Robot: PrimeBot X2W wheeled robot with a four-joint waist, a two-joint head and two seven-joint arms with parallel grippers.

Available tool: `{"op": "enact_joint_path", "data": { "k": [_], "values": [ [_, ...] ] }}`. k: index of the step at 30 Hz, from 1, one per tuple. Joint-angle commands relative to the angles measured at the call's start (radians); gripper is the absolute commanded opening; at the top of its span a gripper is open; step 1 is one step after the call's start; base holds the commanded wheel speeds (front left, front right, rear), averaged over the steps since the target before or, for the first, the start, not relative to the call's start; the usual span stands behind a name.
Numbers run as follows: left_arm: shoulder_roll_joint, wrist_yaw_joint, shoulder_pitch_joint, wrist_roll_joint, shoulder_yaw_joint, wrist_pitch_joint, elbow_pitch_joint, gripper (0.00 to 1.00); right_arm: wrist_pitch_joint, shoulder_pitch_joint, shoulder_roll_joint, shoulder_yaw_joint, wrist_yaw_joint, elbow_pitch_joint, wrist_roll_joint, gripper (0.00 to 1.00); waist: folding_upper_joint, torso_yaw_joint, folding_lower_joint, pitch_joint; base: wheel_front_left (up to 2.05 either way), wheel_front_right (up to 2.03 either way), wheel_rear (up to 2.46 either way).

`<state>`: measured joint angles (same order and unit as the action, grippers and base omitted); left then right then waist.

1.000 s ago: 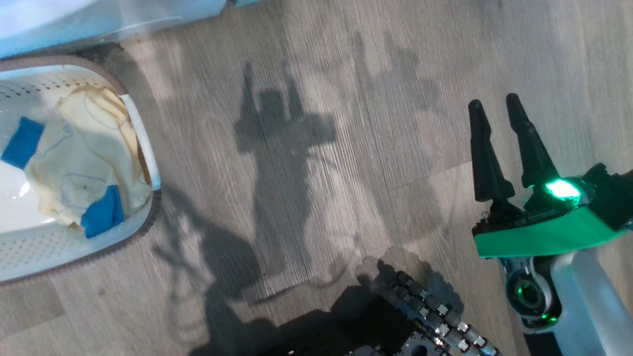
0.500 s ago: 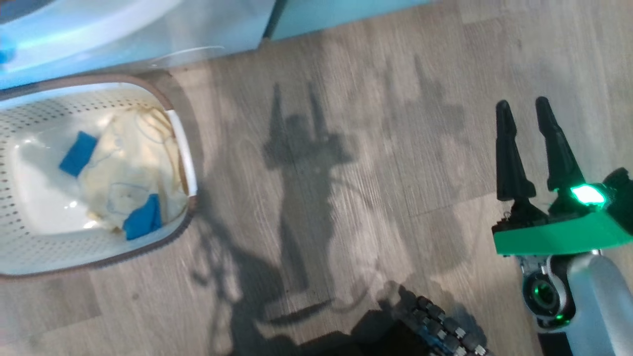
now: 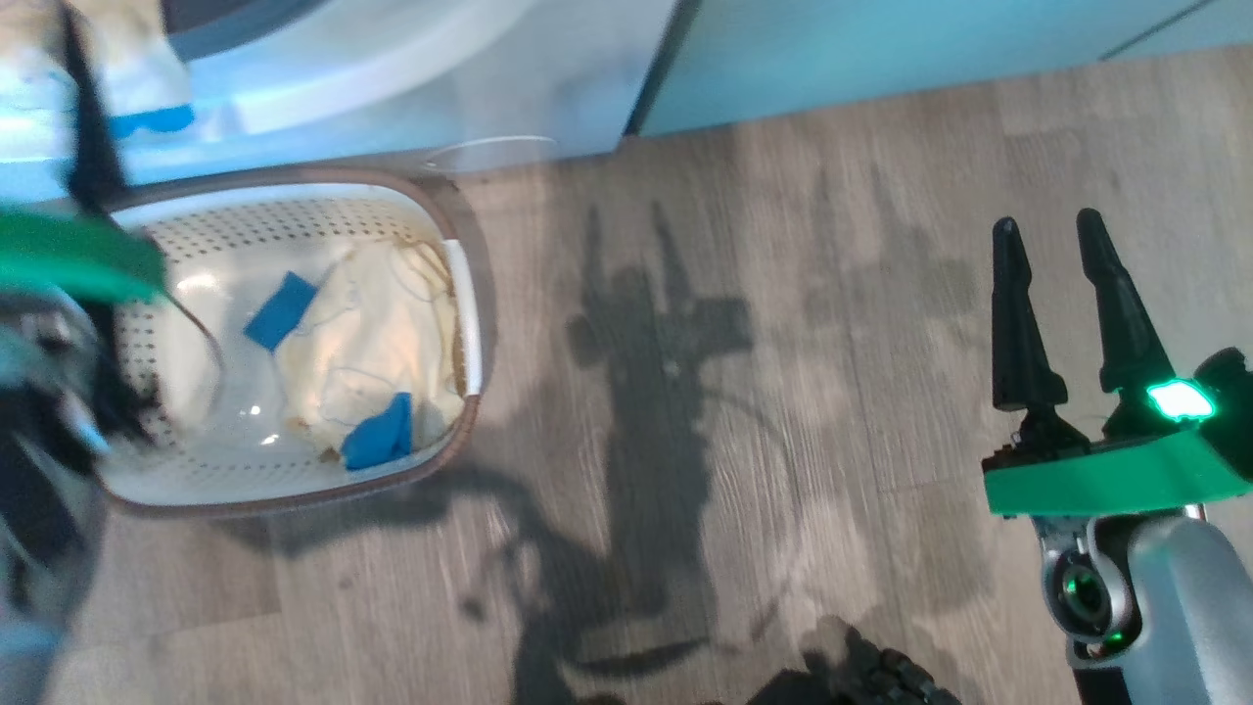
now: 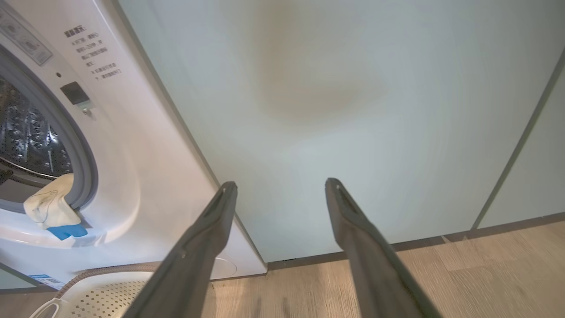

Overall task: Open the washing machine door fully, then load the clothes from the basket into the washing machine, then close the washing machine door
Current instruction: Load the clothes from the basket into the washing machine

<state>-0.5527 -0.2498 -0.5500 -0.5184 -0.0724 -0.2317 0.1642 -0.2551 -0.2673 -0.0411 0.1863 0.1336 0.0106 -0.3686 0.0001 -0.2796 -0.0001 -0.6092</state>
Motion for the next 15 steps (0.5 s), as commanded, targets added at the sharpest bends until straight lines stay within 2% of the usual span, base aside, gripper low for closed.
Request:
{"op": "enact_joint_path", "data": {
  "k": [1,4,8,15],
  "values": [
    [-0.020,-0.024,0.057,0.016,0.033,-0.011,-0.080,1.00,-0.007,0.034,-0.009,0.009,-0.003,0.025,0.014,1.00,-0.0001,0.028,0.0001,0.028,0.00,0.00,0.00],
    [0.041,-0.077,0.175,0.039,0.015,-0.019,-0.201,1.00,-0.007,0.042,-0.009,0.003,-0.003,0.017,0.033,1.00,-0.0001,0.060,0.0001,0.054,0.00,0.00,0.00],
    [0.125,-0.106,0.270,0.068,-0.033,-0.026,-0.284,1.00,-0.007,0.071,-0.009,-0.008,-0.003,0.006,0.054,1.00,-0.0001,0.104,0.0001,0.092,0.00,0.00,0.00],
    [0.226,-0.101,0.375,0.101,-0.043,-0.030,-0.298,1.00,-0.007,0.128,-0.009,-0.015,-0.003,-0.023,0.084,1.00,-0.0001,0.150,0.0001,0.179,0.00,0.00,0.00]
  ]
}}
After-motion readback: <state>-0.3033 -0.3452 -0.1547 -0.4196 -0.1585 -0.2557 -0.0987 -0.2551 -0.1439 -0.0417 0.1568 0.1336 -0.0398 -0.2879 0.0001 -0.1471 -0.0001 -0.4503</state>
